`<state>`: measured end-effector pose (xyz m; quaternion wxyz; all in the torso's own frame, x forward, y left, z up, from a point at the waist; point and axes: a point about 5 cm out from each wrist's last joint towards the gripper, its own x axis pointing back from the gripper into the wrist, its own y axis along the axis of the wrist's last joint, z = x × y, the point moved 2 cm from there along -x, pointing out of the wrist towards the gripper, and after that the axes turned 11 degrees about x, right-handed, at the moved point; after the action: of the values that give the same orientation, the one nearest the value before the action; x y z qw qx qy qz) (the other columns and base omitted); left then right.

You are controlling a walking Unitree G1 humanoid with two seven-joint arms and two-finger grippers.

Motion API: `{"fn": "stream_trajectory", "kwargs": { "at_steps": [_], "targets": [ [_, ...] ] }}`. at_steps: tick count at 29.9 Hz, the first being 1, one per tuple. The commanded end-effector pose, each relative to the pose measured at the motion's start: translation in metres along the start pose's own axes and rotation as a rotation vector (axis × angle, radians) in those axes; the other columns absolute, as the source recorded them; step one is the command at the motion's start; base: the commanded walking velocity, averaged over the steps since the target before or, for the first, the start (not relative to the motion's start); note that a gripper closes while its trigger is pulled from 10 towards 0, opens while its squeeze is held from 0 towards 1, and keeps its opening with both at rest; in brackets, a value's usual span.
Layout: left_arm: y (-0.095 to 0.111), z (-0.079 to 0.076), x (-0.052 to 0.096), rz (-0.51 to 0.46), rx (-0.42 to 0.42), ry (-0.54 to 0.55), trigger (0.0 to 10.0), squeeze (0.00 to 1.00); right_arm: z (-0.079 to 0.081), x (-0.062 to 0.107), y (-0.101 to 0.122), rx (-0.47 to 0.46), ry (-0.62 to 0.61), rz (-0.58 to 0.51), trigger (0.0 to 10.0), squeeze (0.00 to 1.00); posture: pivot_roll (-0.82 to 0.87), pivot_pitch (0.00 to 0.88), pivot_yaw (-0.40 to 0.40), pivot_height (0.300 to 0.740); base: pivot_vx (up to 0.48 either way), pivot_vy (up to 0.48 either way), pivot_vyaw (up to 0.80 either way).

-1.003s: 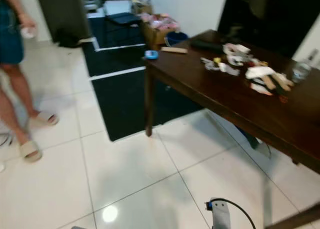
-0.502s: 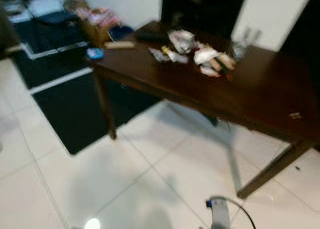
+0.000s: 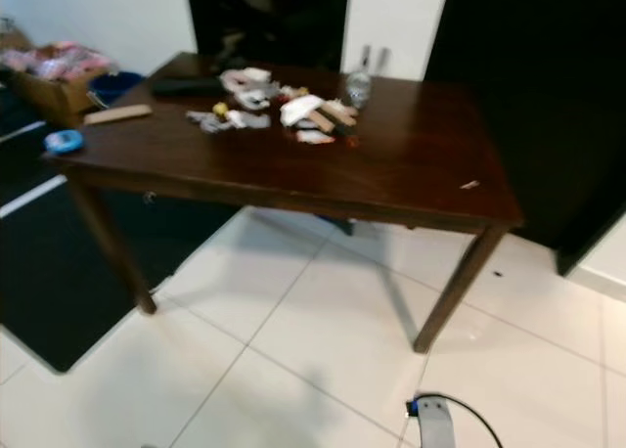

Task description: Picking trash to rubbish bin

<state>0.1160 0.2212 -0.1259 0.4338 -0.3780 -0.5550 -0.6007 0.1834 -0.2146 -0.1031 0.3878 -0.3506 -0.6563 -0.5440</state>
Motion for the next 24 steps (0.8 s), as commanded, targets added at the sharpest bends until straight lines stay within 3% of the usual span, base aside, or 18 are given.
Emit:
{"fn": "stream_trajectory", "kwargs": {
  "at_steps": [1, 11, 24],
  "targets": [
    [-0.009, -0.004, 0.0, 0.03, -0.003, -0.014, 10.0, 0.0, 0.003, 0.0, -0.005, -0.003, 0.008, 0.016, 10.0, 0.0, 0.12, 0.062, -0.047, 0.74, 0.0, 0.0, -0.8],
    [-0.011, -0.003, 0.001, 0.034, -0.009, -0.013, 10.0, 0.0, 0.006, 0.0, -0.005, 0.032, 0.017, 0.021, 10.0, 0.0, 0.12, 0.068, -0.041, 0.74, 0.0, 0.0, -0.8],
    [-0.022, -0.001, 0.002, 0.068, 0.009, -0.002, 10.0, 0.0, 0.009, 0.0, -0.006, 0.049, 0.032, 0.015, 10.0, 0.0, 0.13, 0.078, -0.041, 0.74, 0.0, 0.0, 0.0]
  ]
}}
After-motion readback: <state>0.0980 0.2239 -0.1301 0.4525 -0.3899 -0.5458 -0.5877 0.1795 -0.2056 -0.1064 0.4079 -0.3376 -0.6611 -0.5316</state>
